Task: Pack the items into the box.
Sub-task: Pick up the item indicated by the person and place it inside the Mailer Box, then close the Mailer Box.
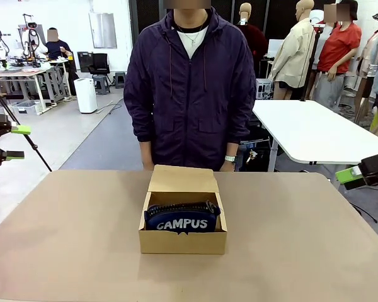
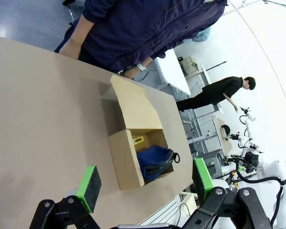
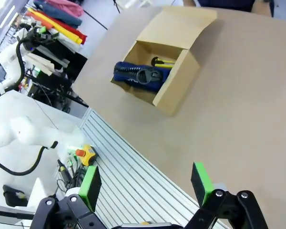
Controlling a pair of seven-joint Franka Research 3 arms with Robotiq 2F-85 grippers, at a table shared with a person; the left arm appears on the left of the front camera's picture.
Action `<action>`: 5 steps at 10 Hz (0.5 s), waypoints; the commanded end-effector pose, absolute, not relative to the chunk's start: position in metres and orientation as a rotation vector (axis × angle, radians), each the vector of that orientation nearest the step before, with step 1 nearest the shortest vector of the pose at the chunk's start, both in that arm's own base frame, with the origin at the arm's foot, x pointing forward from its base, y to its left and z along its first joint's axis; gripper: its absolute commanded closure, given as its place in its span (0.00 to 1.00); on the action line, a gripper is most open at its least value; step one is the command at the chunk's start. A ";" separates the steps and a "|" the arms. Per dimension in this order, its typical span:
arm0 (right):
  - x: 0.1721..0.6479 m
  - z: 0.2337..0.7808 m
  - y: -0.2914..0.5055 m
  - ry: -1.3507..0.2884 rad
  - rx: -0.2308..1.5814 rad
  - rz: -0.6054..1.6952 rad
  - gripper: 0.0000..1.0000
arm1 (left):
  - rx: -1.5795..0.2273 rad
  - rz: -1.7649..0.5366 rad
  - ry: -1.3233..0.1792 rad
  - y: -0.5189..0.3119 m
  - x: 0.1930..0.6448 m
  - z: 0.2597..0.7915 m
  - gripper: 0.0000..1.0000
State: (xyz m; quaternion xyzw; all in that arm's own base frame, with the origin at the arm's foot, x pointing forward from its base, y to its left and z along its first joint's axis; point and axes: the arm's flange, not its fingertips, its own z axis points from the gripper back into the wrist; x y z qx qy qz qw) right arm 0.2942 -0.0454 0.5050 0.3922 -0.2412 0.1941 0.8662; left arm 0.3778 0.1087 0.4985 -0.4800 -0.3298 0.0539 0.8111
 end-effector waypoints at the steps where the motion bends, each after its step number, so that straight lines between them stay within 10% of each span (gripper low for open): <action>1: 0.300 0.509 -0.045 -0.501 0.813 0.406 0.00 | -1.024 0.112 -0.692 0.109 0.376 0.501 0.00; 5: 0.300 0.509 -0.045 -0.501 0.813 0.406 0.00 | -1.024 0.112 -0.692 0.109 0.376 0.501 0.00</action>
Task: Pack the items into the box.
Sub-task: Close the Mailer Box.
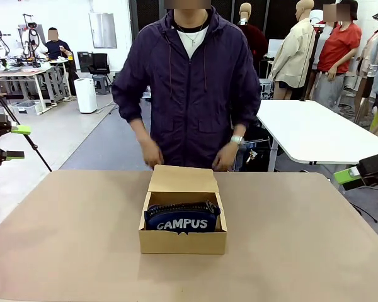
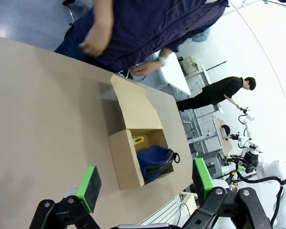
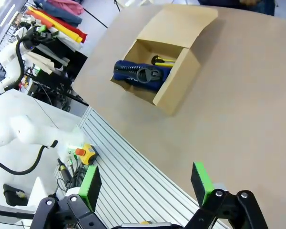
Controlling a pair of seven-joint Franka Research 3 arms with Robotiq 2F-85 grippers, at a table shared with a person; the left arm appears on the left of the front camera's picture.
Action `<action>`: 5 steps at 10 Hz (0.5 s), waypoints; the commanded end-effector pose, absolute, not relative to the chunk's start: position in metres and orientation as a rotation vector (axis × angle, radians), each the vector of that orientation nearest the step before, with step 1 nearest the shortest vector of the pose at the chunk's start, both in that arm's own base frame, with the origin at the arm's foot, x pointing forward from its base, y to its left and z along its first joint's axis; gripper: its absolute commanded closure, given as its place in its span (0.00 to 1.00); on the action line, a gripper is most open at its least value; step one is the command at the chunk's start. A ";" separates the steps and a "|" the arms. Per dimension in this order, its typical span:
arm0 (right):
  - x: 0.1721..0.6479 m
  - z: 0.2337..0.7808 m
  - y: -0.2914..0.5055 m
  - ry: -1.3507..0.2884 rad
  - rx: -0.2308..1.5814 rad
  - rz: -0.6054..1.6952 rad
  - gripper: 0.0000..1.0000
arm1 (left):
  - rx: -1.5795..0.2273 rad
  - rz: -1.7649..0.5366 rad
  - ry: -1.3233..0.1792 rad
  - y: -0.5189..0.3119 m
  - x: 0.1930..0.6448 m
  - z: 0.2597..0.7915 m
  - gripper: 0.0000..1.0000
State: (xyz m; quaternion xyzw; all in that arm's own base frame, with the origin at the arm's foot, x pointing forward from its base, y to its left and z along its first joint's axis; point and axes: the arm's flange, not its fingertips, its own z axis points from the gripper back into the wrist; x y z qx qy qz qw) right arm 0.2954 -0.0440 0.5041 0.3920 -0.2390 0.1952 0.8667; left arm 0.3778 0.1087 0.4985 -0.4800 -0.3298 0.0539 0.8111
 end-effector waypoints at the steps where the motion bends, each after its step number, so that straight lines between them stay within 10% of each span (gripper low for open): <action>1: 0.300 0.509 -0.045 -0.501 0.813 0.406 0.00 | -1.024 0.112 -0.692 0.109 0.376 0.501 0.00; 5: 0.300 0.509 -0.045 -0.501 0.813 0.406 0.00 | -1.024 0.112 -0.692 0.109 0.376 0.501 0.00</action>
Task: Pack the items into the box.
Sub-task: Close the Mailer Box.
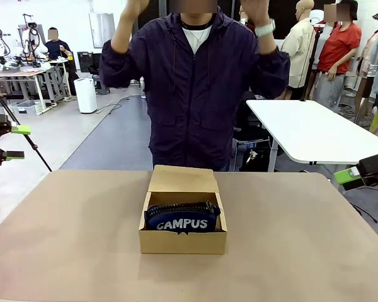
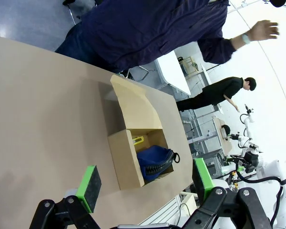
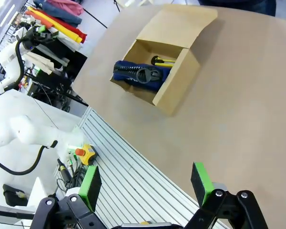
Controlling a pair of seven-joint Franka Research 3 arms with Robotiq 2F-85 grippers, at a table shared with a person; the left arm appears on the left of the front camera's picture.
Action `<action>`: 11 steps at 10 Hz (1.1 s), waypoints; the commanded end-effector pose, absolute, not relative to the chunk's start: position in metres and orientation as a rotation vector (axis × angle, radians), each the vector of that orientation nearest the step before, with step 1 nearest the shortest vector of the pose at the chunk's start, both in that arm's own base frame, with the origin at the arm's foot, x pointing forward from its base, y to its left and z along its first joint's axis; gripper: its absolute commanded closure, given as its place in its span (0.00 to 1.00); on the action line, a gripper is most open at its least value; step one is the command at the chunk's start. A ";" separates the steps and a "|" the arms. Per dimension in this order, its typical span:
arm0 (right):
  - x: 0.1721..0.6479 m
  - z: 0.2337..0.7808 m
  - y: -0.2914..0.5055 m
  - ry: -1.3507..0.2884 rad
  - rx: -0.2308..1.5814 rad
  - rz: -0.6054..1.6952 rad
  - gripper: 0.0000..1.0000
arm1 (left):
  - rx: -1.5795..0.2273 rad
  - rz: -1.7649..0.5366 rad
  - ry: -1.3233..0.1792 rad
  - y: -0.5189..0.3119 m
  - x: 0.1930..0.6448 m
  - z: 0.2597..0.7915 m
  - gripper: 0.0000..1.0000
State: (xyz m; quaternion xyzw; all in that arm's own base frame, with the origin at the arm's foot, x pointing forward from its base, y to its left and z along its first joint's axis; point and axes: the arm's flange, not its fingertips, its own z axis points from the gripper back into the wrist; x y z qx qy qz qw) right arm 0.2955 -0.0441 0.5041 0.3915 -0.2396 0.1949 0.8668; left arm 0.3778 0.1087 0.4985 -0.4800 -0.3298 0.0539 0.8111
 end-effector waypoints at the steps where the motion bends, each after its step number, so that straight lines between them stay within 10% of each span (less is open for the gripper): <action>1: 0.300 0.509 -0.045 -0.501 0.813 0.406 0.00 | -1.024 0.112 -0.692 0.109 0.376 0.501 0.00; 11: 0.310 0.503 -0.040 -0.431 0.818 0.410 0.00 | -1.037 0.080 -0.641 0.100 0.394 0.503 0.00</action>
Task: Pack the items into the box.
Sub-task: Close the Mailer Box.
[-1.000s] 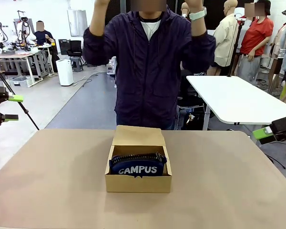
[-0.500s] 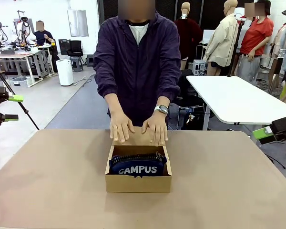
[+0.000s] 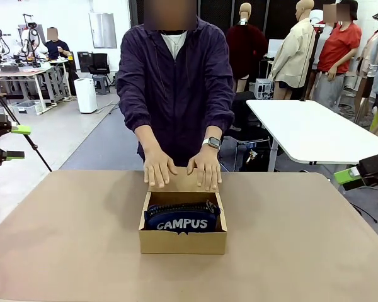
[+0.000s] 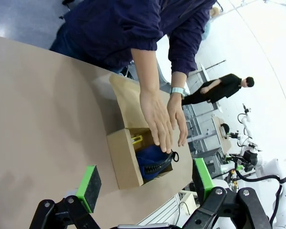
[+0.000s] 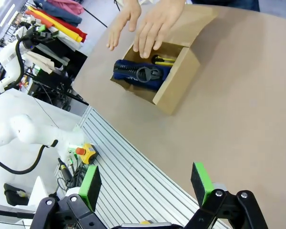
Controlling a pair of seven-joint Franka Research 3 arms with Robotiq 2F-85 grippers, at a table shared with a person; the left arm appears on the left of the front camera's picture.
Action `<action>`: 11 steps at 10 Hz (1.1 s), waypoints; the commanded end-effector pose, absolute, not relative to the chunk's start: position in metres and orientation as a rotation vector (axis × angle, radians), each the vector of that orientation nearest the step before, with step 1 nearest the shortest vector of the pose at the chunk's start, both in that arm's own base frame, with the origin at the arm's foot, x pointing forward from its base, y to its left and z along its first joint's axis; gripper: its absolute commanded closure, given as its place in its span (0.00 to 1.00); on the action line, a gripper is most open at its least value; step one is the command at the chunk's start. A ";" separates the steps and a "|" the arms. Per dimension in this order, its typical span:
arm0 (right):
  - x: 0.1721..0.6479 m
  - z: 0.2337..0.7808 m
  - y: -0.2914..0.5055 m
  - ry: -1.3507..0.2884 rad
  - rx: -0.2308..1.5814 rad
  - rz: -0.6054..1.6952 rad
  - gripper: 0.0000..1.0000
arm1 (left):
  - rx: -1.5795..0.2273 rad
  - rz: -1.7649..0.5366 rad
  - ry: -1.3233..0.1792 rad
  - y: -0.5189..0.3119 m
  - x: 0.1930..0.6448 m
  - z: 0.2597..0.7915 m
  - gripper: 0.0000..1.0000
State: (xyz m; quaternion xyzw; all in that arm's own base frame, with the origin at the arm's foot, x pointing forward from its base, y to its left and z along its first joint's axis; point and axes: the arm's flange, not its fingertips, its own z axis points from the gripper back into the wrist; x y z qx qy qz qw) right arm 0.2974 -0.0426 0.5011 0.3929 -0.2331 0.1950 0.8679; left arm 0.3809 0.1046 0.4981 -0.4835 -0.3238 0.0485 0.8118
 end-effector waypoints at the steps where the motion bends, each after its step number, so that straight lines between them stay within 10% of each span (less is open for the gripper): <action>1: 0.341 0.506 -0.029 -0.402 0.777 0.437 0.00 | -0.988 0.053 -0.571 0.079 0.423 0.506 0.00; 7: 0.494 0.437 0.057 -0.374 0.562 0.415 0.00 | -0.858 0.152 -0.381 0.015 0.548 0.437 0.00; 11: 0.481 0.438 0.054 -0.369 0.544 0.465 0.00 | -0.851 0.126 -0.394 0.011 0.543 0.430 0.00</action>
